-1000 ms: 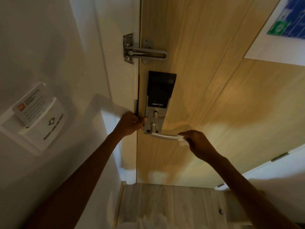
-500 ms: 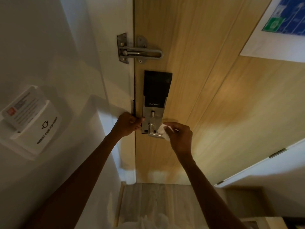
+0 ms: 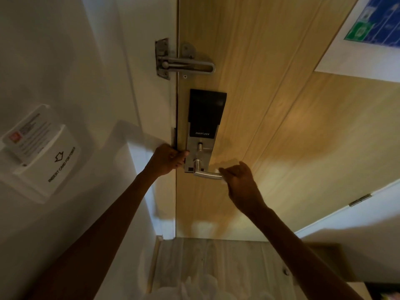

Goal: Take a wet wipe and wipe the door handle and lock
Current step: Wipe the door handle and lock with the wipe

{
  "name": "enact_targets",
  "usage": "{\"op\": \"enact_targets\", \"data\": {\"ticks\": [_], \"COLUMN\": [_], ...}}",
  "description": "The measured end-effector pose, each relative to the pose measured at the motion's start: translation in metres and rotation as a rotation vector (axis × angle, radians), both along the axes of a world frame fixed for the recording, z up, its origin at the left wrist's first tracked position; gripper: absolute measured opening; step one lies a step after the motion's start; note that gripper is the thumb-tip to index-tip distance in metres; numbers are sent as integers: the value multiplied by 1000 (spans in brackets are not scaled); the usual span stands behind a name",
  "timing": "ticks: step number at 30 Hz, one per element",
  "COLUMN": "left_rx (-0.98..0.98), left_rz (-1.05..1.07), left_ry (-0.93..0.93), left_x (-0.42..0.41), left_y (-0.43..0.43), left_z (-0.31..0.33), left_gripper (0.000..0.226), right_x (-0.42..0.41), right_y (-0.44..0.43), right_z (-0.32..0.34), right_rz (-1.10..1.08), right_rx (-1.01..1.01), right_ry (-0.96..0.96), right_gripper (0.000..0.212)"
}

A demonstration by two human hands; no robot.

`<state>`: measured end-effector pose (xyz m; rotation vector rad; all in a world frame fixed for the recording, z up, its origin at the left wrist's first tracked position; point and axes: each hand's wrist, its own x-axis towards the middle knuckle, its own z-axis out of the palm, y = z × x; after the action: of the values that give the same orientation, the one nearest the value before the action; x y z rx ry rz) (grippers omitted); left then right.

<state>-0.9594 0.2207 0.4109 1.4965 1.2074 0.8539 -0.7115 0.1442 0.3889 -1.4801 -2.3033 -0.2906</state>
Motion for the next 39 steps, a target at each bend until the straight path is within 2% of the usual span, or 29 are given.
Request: {"op": "enact_targets", "data": {"ticks": [3, 5, 8, 10, 12, 14, 17, 20, 23, 28, 31, 36, 39], "left_rx": [-34, -30, -24, -6, 7, 1, -12, -31, -46, -26, -16, -29, -29], "left_rz": [-2, -5, -2, 5, 17, 33, 55, 86, 99, 113, 102, 69, 52], "left_ry": [1, 8, 21, 36, 37, 29, 57, 60, 66, 104, 74, 39, 38], "left_x": [0, -1, -1, -1, -2, -3, -3, 0, 0, -3, -5, -3, -5], "left_y": [-1, -1, -2, 0, 0, 1, 2, 3, 3, 3, 2, -1, -2], "left_z": [4, 3, 2, 1, -1, -3, -4, -5, -4, -4, -5, -2, 1], "left_gripper": [30, 35, 38, 43, 45, 47, 45, 33, 23, 38, 44, 44, 56], "right_x": [24, 33, 41, 47, 39, 13, -35, -75, -96, -100, -89, -60, -50], "right_y": [1, -1, -17, -32, -41, -40, -31, -25, -20, -16, -15, -19, -21], "right_z": [-1, -7, -27, -45, -50, -48, -43, -32, -18, 4, 2, -1, 5], "right_rz": [-48, -60, -110, -291, -469, -491, -452, -452, -338, -210, -302, -457, -453], "right_rx": [-29, -61, -245, -334, -520, -739, -919, -1073, -1136, -1123, -1086, -971, -972], "right_ry": [106, 155, 347, 603, 1074, 1515, 1880, 2167, 2313, 2502, 2575, 2621, 2634], "right_gripper": [40, 33, 23, 23, 25, 28, 29, 20, 19, 18, 25, 56, 50]}}
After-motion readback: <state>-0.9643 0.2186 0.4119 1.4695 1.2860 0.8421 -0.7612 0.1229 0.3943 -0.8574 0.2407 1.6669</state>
